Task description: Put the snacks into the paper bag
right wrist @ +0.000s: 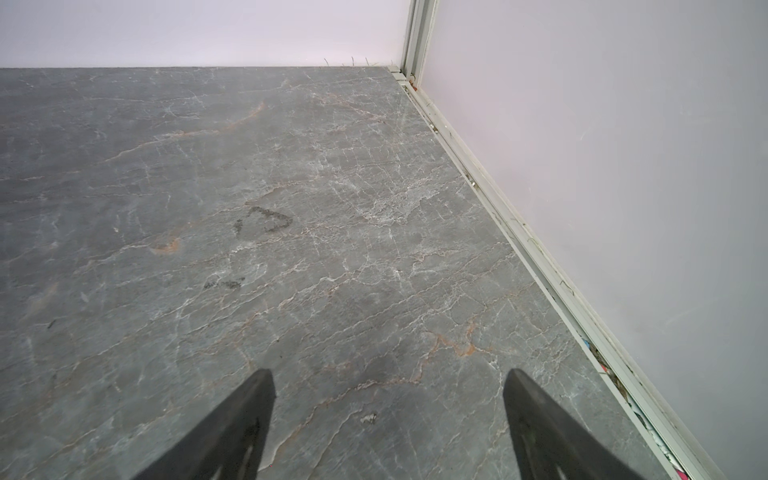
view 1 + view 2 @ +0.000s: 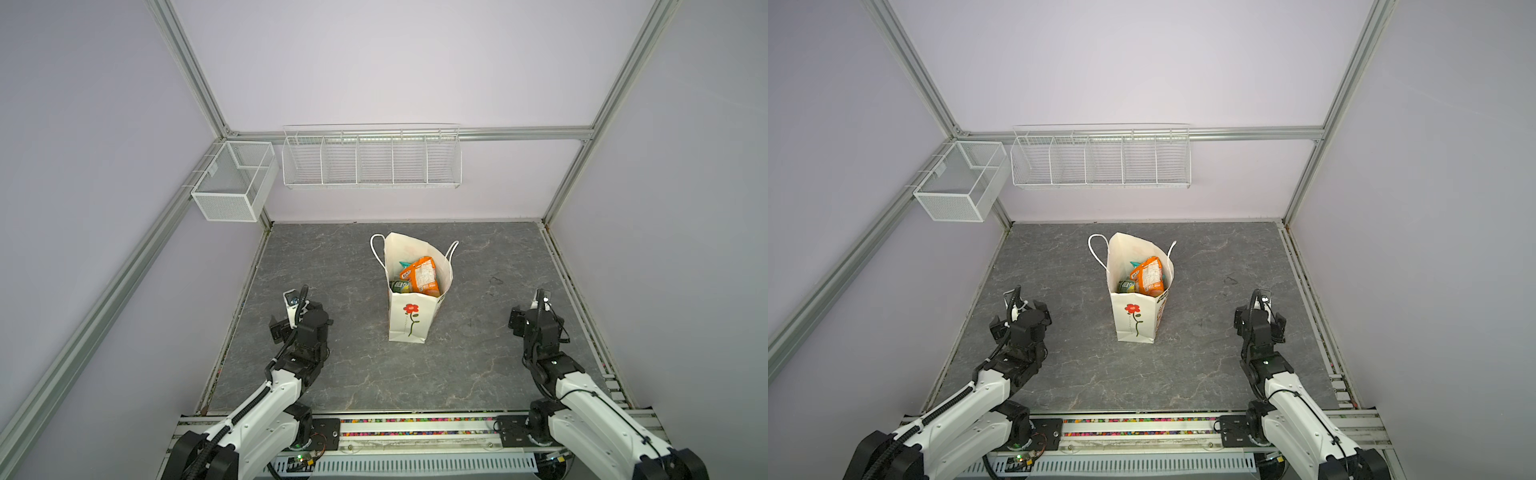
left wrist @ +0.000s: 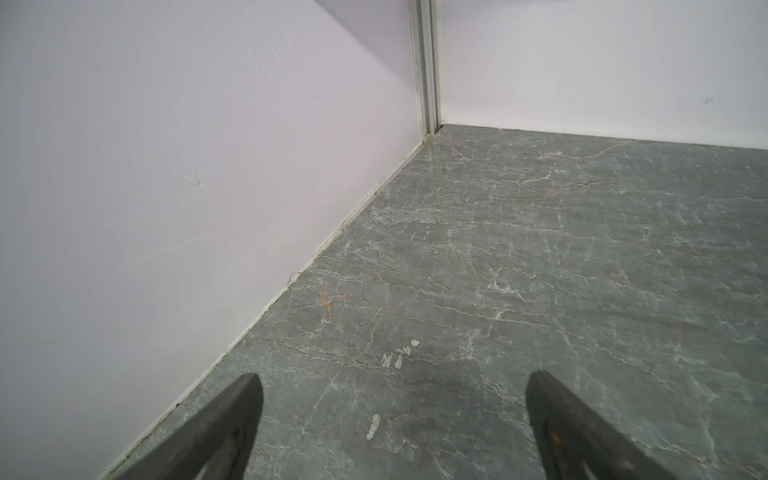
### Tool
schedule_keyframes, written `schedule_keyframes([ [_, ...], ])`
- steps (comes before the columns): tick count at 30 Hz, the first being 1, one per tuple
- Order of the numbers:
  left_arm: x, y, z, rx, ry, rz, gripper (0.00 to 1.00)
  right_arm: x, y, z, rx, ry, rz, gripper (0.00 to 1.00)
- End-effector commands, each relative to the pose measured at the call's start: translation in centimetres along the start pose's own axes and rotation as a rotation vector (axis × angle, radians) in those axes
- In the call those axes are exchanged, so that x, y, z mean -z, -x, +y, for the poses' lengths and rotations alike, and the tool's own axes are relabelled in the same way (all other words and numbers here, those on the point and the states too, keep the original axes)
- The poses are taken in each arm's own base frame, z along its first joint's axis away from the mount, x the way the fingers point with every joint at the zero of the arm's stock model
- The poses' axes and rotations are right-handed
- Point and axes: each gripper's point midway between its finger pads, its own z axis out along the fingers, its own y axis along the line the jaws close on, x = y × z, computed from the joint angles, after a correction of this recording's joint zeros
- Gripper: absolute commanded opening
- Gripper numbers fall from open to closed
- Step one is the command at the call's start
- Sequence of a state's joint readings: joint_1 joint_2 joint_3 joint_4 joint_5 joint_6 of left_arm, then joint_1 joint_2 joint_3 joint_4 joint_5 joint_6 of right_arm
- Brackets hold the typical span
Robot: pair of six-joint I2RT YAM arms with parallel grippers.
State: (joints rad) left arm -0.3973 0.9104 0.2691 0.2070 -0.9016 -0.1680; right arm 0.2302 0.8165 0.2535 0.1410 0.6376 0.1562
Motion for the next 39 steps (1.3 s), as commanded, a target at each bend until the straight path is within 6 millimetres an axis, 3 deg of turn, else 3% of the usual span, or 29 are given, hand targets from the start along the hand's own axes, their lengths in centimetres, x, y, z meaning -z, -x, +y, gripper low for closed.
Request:
schedule_keyframes([
  [1, -0.1, 0.9, 0.4, 0.032, 0.022, -0.041, 0.99, -0.1, 0.4, -0.2, -0.015, -0.003, -0.037, 0.89],
  [24, -0.1, 2.5, 0.8, 0.112, 0.034, -0.142, 0.99, 0.1, 1.3, -0.8, -0.071, -0.022, -0.133, 0.89],
  [26, -0.1, 1.2, 1.0, 0.093, 0.033, -0.129, 0.99, 0.2, 1.5, -0.8, -0.073, -0.016, -0.154, 0.89],
  [39, 0.3, 1.3, 1.7, 0.136, 0.031, -0.18, 0.99, 0.8, 2.1, -0.9, -0.08, 0.004, -0.257, 0.89],
])
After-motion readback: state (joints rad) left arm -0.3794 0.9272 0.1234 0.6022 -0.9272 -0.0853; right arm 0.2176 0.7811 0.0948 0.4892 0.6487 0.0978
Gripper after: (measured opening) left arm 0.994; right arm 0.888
